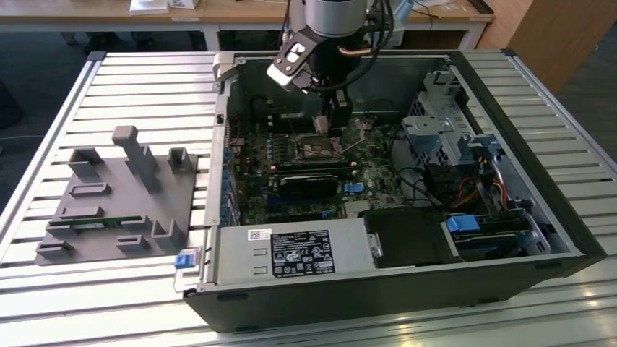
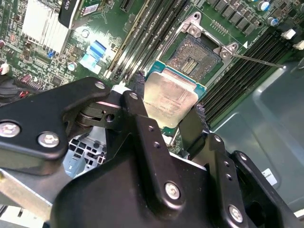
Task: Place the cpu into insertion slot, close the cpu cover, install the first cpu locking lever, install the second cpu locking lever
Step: 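Place the cpu into insertion slot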
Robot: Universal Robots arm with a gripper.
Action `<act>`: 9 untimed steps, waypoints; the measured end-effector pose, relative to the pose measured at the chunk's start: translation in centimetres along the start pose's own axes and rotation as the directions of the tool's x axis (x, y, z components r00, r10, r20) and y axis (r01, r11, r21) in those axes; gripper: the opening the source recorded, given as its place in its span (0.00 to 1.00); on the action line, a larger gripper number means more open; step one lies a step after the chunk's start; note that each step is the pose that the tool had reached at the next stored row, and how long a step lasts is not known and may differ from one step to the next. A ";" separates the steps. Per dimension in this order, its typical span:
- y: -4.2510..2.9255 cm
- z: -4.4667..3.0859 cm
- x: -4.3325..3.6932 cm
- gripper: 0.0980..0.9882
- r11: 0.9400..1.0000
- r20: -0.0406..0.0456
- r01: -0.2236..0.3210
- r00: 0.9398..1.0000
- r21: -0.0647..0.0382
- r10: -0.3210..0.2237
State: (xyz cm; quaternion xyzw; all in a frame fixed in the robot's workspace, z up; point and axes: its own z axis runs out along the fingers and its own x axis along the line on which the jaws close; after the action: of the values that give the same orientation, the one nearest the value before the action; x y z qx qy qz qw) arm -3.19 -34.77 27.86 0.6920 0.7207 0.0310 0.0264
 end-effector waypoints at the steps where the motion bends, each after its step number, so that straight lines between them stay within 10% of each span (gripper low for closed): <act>1: -0.02 0.11 0.01 0.49 1.000 0.000 0.000 1.000 0.000 0.000; 9: -0.08 1.24 0.86 0.49 1.000 0.001 -0.001 1.000 0.014 0.001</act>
State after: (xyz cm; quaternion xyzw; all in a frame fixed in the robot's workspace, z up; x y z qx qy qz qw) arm -3.20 -33.91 26.63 0.6926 0.7205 0.0253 0.0219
